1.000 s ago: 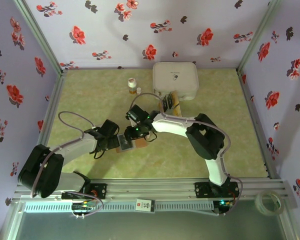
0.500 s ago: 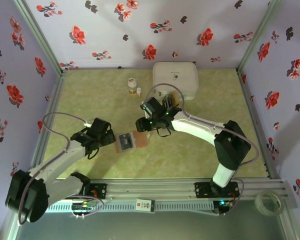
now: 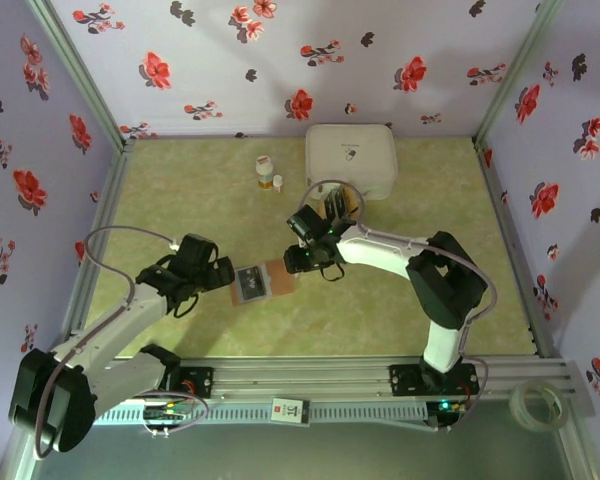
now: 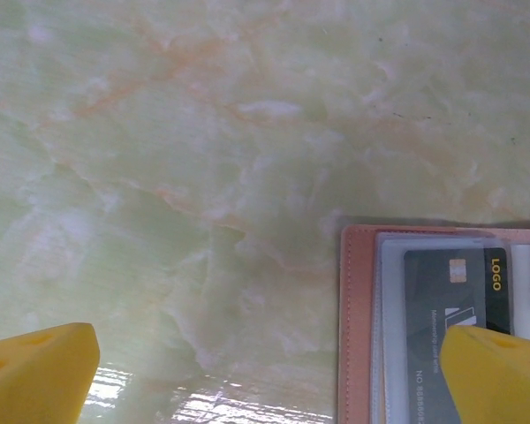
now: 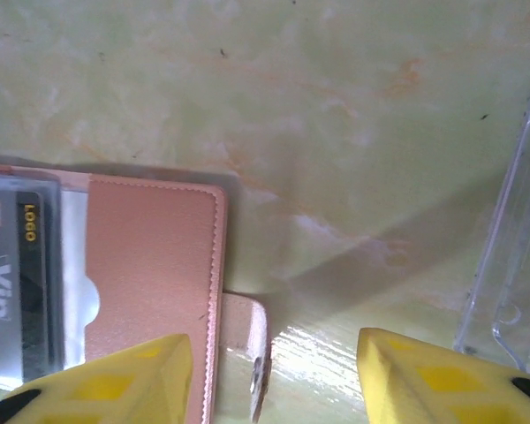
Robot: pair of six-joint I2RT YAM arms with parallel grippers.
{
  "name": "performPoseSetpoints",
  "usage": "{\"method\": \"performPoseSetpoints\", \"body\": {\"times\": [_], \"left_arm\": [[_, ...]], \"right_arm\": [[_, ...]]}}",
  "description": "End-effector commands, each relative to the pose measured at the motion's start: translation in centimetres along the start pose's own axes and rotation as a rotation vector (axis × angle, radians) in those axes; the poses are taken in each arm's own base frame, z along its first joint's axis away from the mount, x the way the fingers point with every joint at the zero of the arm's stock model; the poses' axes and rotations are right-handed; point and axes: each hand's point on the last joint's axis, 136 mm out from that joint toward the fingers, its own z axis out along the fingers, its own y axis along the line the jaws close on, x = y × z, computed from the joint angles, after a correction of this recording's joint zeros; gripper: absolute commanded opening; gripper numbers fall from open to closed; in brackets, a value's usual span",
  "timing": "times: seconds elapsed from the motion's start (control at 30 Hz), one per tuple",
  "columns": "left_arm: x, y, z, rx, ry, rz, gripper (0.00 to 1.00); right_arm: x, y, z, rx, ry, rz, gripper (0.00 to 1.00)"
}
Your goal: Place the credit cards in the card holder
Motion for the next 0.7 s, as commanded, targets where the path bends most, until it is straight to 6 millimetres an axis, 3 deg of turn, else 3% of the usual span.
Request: {"method": "performPoseSetpoints", "body": {"times": [0.0,0.4,0.67], "left_arm": [[0.5,-0.3,0.8,0.023,0.024,0.021,1.00],[0.8,-2.8,2.0,0.134,0.047,0.009,1.00],[1.9,-5.2,2.7,0.238,0.069,0.024,1.00]], "right_arm": [[-0.9,0.8,0.3,-0.025,-0.019,0.016,0.47],[0.9,0.5,-0.2,-0.068,-0.017,0.052,0.08],[2.3,0.0,-0.8,-0.099,-0.048,0.107,0.03]]}}
